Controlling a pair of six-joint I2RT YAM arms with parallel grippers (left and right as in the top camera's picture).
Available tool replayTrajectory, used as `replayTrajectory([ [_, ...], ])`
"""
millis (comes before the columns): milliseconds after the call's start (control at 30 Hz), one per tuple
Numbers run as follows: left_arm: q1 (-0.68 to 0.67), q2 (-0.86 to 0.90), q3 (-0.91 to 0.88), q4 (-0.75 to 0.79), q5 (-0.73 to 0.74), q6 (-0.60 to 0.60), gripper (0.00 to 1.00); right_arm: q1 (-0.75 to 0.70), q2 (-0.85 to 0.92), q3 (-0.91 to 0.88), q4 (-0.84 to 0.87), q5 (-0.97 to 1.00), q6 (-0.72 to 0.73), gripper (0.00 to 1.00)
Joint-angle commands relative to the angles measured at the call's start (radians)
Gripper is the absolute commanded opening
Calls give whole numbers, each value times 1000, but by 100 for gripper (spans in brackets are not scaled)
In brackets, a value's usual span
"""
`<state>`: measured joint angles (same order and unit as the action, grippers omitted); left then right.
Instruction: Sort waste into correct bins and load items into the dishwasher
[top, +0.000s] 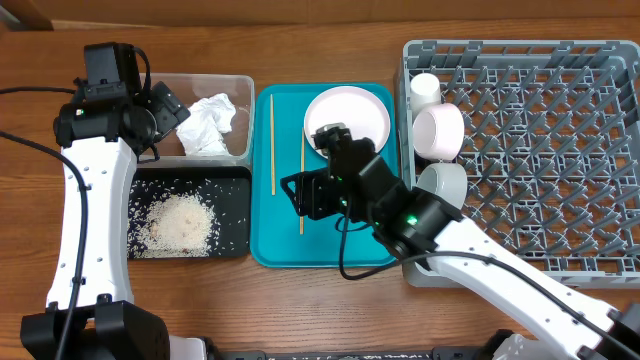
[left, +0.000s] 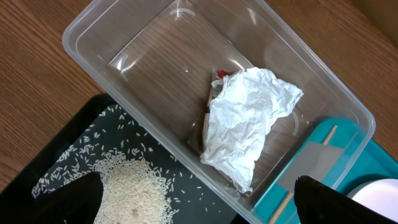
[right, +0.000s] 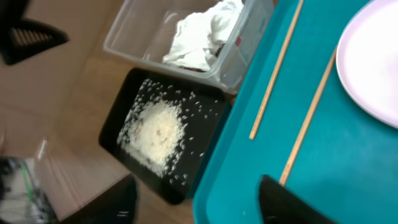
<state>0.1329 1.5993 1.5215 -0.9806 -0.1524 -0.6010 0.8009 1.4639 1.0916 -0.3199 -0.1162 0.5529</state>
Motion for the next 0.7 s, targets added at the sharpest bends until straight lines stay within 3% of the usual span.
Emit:
replayTrajectory([
  [0, 3, 3, 12, -2, 4, -13, 100, 2, 58, 5, 41, 38, 23, 49],
  [333, 3, 3, 12, -2, 4, -13, 100, 10, 232, 82, 88, 180, -74, 44],
  [667, 3, 3, 12, -2, 4, -13, 100, 125, 411, 82, 343, 315, -225, 40],
])
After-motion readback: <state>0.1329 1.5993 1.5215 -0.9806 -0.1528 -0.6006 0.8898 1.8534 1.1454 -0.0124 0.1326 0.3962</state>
